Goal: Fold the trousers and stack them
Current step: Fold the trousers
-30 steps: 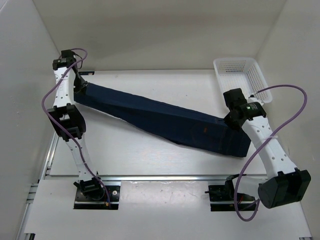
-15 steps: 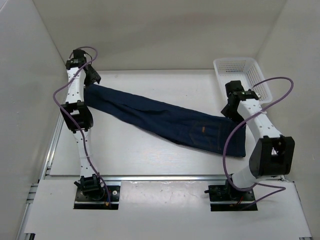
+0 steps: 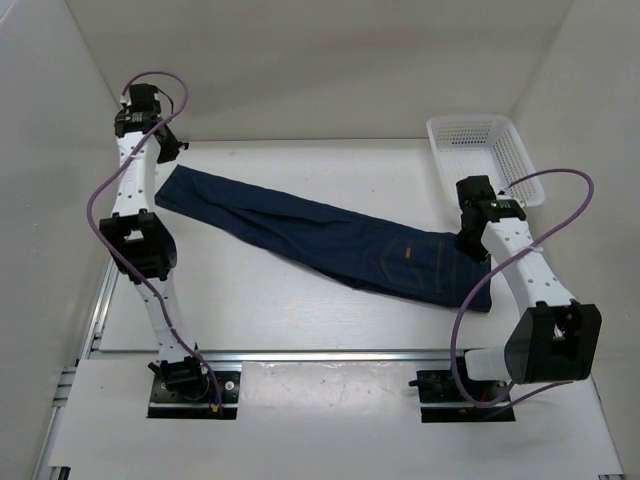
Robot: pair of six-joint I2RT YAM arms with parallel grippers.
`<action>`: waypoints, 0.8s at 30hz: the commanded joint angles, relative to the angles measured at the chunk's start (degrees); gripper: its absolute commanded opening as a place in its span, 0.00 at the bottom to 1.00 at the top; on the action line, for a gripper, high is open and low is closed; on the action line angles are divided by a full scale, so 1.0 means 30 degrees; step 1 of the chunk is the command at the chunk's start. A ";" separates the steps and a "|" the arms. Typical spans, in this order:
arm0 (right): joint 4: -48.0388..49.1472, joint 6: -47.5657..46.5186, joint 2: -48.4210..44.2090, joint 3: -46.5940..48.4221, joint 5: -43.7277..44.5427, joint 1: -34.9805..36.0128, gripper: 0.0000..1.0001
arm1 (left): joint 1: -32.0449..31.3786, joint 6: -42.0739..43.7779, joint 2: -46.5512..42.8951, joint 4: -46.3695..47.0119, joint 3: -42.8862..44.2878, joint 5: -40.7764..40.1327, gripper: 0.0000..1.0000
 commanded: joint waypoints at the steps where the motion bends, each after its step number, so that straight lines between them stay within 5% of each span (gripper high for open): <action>1: -0.0348 -0.0521 -0.1364 -0.1135 -0.1658 0.0014 0.30 | 0.0895 0.0080 -0.1333 -0.0159 -0.3594 -0.0182 0.10; 3: -0.0348 -0.0521 -0.2038 -0.1664 -0.4195 0.0014 0.18 | 0.1334 -0.0360 -0.1568 -0.0159 -0.5040 -0.0182 0.10; 4: -0.0348 -0.0231 -0.2243 -0.1986 -0.5083 0.0014 0.18 | 0.1713 -0.0826 -0.1568 -0.0159 -0.5801 0.0108 0.23; 6: -0.0348 0.0994 -0.2711 -0.3186 -0.6811 0.0014 0.37 | 0.2212 -0.1182 -0.0721 -0.0452 -0.6217 0.0954 0.75; 7: -0.0116 0.1380 -0.2888 -0.3654 -0.8589 0.0014 0.45 | 0.2824 -0.1356 -0.0457 -0.0452 -0.6625 0.2672 0.93; 8: 0.0322 0.1819 -0.3180 -0.4152 -0.9303 0.0014 0.67 | 0.3062 -0.1358 0.0010 -0.0104 -0.6861 0.3356 1.00; 11: 0.1405 0.3314 -0.3593 -0.5998 -1.1265 0.0014 0.84 | 0.3414 -0.1184 0.1530 0.0221 -0.6105 0.4740 1.00; 17: 0.3895 0.4868 -0.3593 -0.8429 -1.3469 -0.1333 0.84 | 0.3416 -0.1182 0.3147 -0.0128 -0.4055 0.5443 1.00; 24: 0.5771 0.5397 -0.1488 -0.8434 -1.2067 -0.1685 0.79 | 0.3416 -0.1358 0.4555 -0.0306 -0.2996 0.5443 0.98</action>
